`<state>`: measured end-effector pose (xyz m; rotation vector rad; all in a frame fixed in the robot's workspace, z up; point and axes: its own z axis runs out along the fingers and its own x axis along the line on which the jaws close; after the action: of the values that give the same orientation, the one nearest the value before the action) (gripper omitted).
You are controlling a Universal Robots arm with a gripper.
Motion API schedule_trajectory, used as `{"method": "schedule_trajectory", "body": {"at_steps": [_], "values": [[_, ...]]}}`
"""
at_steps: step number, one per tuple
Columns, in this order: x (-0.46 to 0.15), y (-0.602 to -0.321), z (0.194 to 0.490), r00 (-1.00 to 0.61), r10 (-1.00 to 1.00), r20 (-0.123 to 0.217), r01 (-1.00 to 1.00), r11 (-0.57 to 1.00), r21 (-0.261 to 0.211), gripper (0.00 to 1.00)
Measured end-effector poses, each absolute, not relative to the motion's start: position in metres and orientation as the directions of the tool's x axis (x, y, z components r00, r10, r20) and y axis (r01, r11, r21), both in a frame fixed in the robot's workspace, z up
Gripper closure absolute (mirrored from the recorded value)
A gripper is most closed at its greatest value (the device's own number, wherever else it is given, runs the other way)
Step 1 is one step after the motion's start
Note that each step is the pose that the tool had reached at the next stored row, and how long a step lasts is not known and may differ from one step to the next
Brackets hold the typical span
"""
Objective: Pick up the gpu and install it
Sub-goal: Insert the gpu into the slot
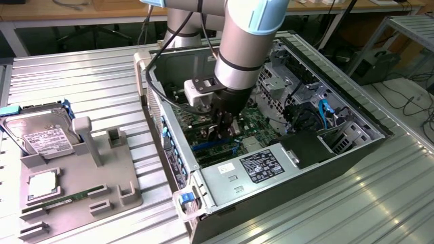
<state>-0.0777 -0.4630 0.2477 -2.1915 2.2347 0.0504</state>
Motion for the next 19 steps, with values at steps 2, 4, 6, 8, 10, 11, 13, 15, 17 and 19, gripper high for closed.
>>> {"method": "schedule_trajectory", "body": {"at_steps": [2, 4, 6, 8, 10, 11, 13, 15, 17, 19], "values": [[-0.0794, -0.4629, 0.2464, -0.02, -0.999, -0.031, -1.0, 0.019, 0.016, 0.72], [-0.0802, -0.4629, 0.2458, -0.02, -0.999, -0.031, -1.0, 0.019, 0.017, 0.72], [-0.081, -0.4629, 0.245, -0.02, -0.999, -0.031, -1.0, 0.019, 0.017, 0.72], [-0.0816, -0.4629, 0.244, -0.02, -0.999, -0.031, -1.0, 0.019, 0.017, 0.72], [-0.0821, -0.4629, 0.2422, -0.02, -0.999, -0.031, -1.0, 0.019, 0.018, 0.72], [-0.0823, -0.4629, 0.241, -0.02, -0.999, -0.031, -1.0, 0.019, 0.018, 0.72], [-0.0824, -0.4629, 0.239, -0.02, -0.999, -0.031, -1.0, 0.019, 0.019, 0.72], [-0.0826, -0.463, 0.238, -0.02, -0.999, -0.03, -1.0, 0.019, 0.02, 0.72], [-0.0826, -0.463, 0.2379, -0.02, -0.999, -0.03, -1.0, 0.019, 0.021, 0.72], [-0.0825, -0.4629, 0.2378, -0.02, -0.999, -0.031, -1.0, 0.019, 0.02, 0.72]]}}
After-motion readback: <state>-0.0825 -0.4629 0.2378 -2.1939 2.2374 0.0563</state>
